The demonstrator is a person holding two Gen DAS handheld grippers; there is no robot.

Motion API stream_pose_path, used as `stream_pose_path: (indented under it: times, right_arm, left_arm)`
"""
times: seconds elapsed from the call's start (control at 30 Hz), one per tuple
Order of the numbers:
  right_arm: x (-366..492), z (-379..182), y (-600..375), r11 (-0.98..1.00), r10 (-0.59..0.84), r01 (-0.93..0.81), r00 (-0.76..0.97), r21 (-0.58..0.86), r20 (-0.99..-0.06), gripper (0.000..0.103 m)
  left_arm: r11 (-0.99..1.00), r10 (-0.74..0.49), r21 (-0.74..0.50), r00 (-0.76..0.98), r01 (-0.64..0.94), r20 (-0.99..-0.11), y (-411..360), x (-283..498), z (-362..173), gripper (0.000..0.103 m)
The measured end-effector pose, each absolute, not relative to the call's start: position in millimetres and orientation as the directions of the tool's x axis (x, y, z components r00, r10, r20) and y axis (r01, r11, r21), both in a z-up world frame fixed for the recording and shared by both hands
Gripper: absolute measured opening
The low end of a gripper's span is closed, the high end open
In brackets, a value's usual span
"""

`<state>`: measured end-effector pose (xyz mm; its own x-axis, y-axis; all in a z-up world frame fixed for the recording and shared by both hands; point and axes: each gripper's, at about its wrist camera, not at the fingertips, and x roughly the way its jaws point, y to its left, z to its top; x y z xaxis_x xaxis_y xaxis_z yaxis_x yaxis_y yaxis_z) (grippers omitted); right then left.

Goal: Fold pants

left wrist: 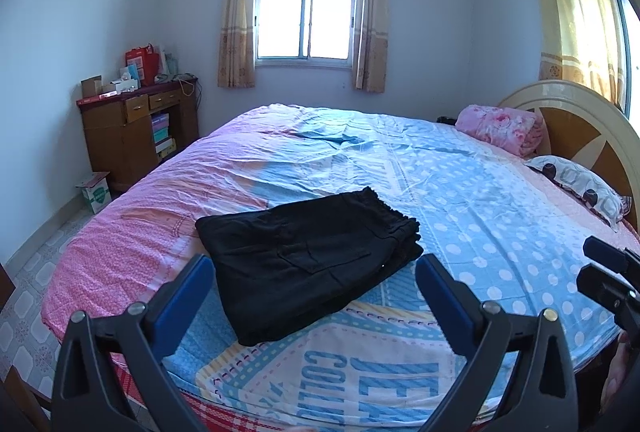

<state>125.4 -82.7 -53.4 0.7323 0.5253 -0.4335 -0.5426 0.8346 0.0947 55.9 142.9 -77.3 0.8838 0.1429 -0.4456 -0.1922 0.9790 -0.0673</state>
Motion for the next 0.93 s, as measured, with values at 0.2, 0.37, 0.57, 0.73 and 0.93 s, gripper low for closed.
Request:
stream_pose_path:
  times: [0.2,0.37,0.57,0.73,0.93]
  right_arm:
    - [123.0,-52.2,-82.0,0.835,0.525,-0.543,0.736,0.089,-0.428,0.078]
    - [121.5,-51.7,-81.9,0.834,0.522,-0.547,0.737,0.074,-0.429,0.078]
    - [118.7,-53.4,-78.1,0.827,0.524,-0.559,0.732,0.056,-0.435,0.078]
    - [118.4,-54.1,-76.4,0.825,0.528,-0.562,0.73,0.057,-0.434,0.078]
    - [119.1,-55.8,-76.8,0.828,0.526,-0.558,0.729,0.065,-0.438,0.078]
  left_arm:
    - [0.978,0.125,-0.093,0.885,-0.186,-0.449,145.0,56.3,-76.0,0.103]
    - [0.974,0.164,-0.066,0.87,-0.219,-0.464,146.4,58.9,-78.5,0.103]
    - [0.965,0.203,-0.052,0.862,-0.255,-0.465,149.7,59.1,-79.6,0.103]
    - [0.965,0.211,-0.044,0.86,-0.26,-0.465,151.0,60.3,-82.6,0.103]
    - [0.965,0.21,-0.045,0.867,-0.257,-0.452,150.2,61.1,-82.1,0.103]
